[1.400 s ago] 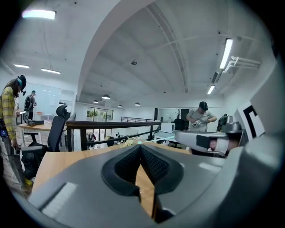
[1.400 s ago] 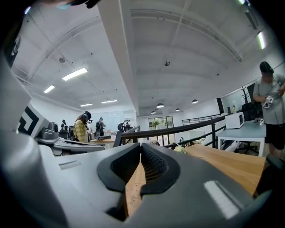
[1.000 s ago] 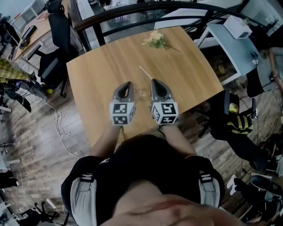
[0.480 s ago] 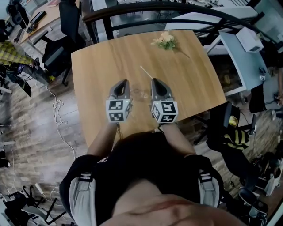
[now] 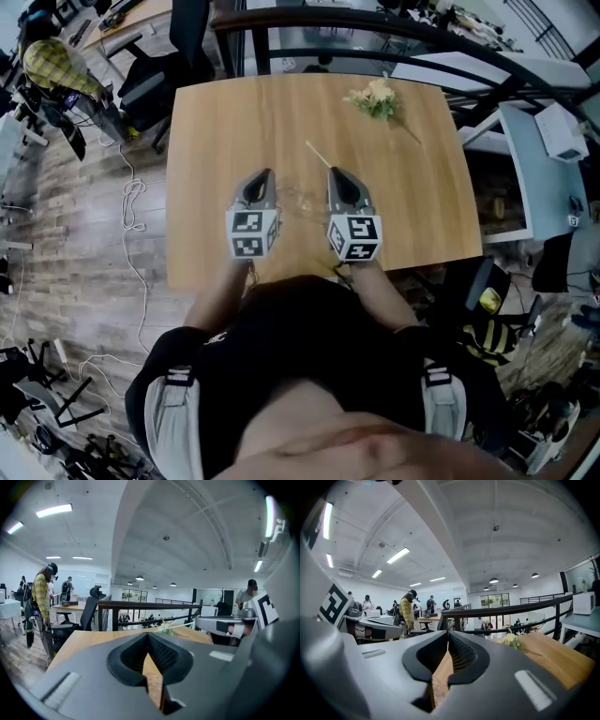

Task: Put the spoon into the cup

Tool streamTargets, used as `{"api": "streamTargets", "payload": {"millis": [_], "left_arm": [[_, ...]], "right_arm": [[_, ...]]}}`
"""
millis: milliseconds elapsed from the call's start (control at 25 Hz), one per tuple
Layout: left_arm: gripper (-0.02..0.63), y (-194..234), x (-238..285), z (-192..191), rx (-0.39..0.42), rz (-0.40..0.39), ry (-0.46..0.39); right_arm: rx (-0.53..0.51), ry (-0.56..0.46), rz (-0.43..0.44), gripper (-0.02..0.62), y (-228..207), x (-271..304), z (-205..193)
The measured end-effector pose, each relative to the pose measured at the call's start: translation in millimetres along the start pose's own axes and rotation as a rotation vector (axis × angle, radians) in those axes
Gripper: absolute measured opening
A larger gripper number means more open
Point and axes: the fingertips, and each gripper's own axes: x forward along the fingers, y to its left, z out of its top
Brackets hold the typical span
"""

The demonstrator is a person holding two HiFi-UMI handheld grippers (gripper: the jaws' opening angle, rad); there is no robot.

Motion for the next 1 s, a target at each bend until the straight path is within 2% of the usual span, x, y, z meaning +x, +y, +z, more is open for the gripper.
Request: {"api": "streamTargets", "payload": {"millis": [320,480,760,1000], "left_arm": [[0.012,2.3,-6.4,-12.3,-0.012,0.088,0.032],[0.012,8.5,-12.1,-17.1,-0.020,0.120,0.041],[0.012,9.2,-14.1,-20.1,-0.022,0.142,0.041],[0.011,5.5,-12.2,-23.9,-0.020,0.146,0.050]], "right_arm": [[-0.009,0.055,0.109,0.006,-1.8,7.4,-16.4],[-0.070,0.109,0.160,0.006,8.8,12.1,-29.4],[-0.120,0.242,0.293,0.006,24.3,15.0,-63.1],[-0.092,0.309,0.329,0.006,21.2,16.5,-83.4]]}}
